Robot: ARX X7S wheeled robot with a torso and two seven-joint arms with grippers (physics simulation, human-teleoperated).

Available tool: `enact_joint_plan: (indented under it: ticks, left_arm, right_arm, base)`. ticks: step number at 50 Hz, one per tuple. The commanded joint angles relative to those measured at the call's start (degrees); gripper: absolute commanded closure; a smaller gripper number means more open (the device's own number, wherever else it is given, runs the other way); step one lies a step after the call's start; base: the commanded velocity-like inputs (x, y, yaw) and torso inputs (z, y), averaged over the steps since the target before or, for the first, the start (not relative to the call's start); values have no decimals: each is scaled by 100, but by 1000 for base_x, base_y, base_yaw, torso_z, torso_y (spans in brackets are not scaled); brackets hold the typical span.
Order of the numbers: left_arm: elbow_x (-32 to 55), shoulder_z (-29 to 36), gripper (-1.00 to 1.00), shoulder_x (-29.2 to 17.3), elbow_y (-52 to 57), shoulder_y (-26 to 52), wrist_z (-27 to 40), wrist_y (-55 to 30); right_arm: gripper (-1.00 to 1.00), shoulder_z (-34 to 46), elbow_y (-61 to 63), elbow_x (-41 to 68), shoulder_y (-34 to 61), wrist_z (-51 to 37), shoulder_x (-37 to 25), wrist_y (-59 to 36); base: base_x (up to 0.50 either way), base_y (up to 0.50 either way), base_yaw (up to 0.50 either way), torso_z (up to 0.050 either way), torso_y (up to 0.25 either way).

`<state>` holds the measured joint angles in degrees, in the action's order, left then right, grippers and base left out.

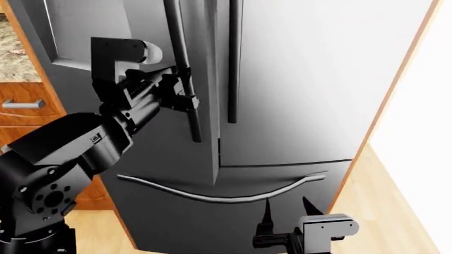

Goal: Open the fridge doors

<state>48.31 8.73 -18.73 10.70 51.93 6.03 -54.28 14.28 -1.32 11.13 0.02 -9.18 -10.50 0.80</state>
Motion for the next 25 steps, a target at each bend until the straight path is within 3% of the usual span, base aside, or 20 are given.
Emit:
enact_joint_plan:
  ticks: [1, 15, 25]
  left_arm:
    - [-5, -202, 100, -377, -202, -94, -471, 359]
    - [184, -457, 100, -879, -46, -315, -741, 349]
    - [662, -997, 100, -1364, 478, -673, -637, 85]
  right_arm:
    - [-100, 33, -100, 41, 30, -23, -10, 3]
    - [-100, 102, -163, 56, 78, -28, -36, 21]
    - [-100, 136, -138, 61, 70, -63, -65, 17]
  base:
    - [0, 0, 0, 0, 0]
    - [0, 1, 2, 0, 0]
    - [0, 2, 3, 0, 0]
